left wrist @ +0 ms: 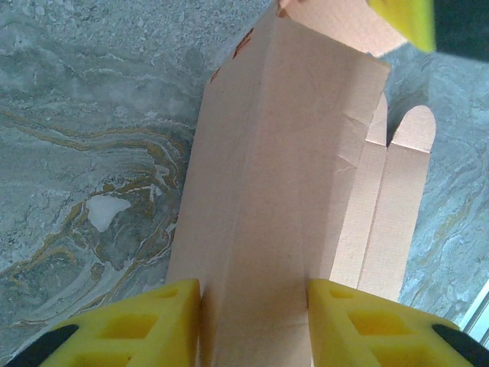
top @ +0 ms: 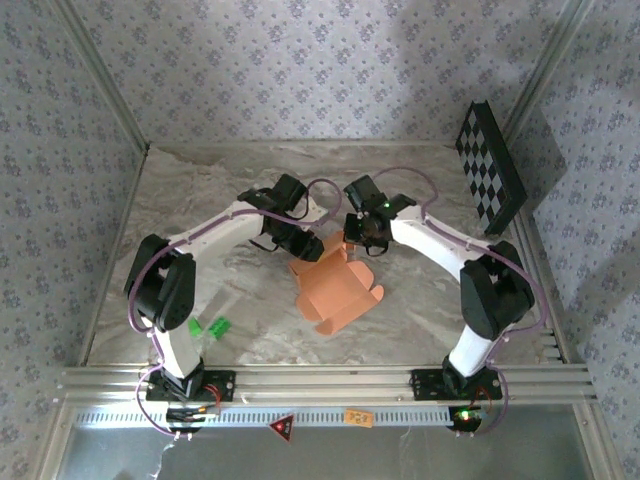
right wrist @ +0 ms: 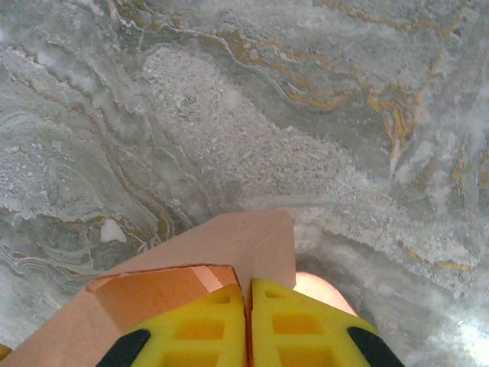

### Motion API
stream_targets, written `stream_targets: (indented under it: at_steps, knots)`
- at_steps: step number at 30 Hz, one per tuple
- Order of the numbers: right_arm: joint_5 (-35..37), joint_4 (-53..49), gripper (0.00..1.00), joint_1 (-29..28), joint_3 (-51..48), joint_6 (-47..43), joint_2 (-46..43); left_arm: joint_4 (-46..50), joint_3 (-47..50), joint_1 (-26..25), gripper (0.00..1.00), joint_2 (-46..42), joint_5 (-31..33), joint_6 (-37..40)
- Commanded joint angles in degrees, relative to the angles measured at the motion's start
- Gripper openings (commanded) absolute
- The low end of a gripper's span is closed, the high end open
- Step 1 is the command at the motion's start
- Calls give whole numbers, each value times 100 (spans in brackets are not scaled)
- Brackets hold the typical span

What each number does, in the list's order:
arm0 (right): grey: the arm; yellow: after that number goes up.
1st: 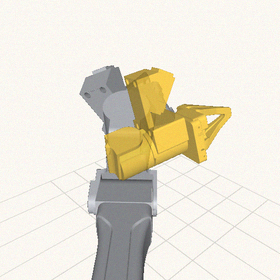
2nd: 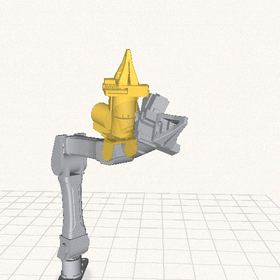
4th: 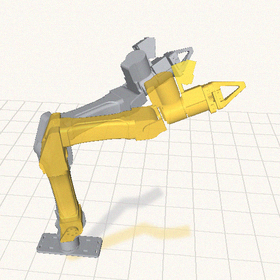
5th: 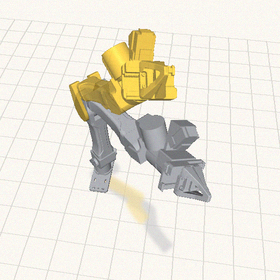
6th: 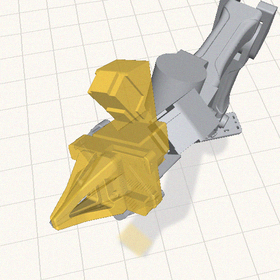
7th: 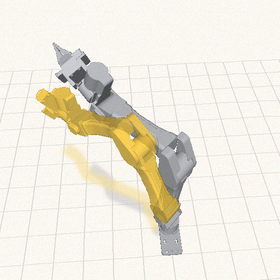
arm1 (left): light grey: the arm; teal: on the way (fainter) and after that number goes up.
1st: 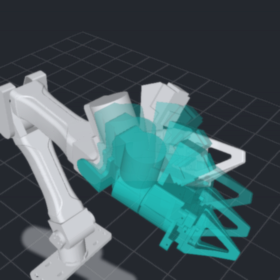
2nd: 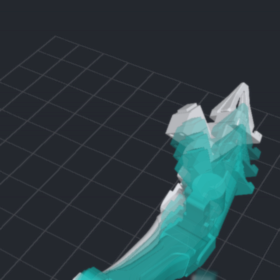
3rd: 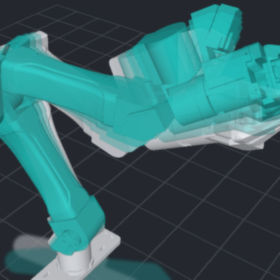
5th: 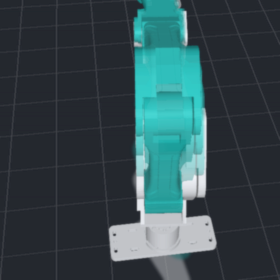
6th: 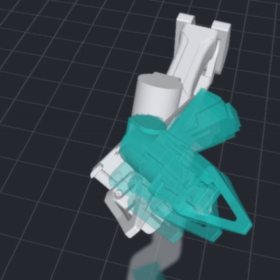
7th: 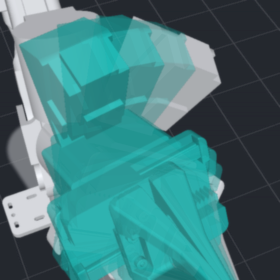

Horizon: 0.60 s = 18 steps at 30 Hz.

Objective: Fold the paper box

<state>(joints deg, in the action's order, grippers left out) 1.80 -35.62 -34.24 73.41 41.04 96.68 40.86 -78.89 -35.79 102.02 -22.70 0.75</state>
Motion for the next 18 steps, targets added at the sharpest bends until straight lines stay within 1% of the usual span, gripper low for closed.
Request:
stream_targets:
  at_steps: [1, 10, 12, 18]
  knots:
    - [225, -69, 11, -103, -171, 692, -399, 246, 95, -25, 40, 11, 170, -95]
    - [221, 93, 12, -445, -840, 1470, -748, 190, 128, -41, 40, 20, 164, -206]
    - [223, 285, 12, -539, -928, 1626, -815, 139, 151, -46, 39, 20, 115, -243]
    - [434, 331, 12, -730, -1121, 2048, -981, 79, 164, -95, 39, 20, 108, -348]
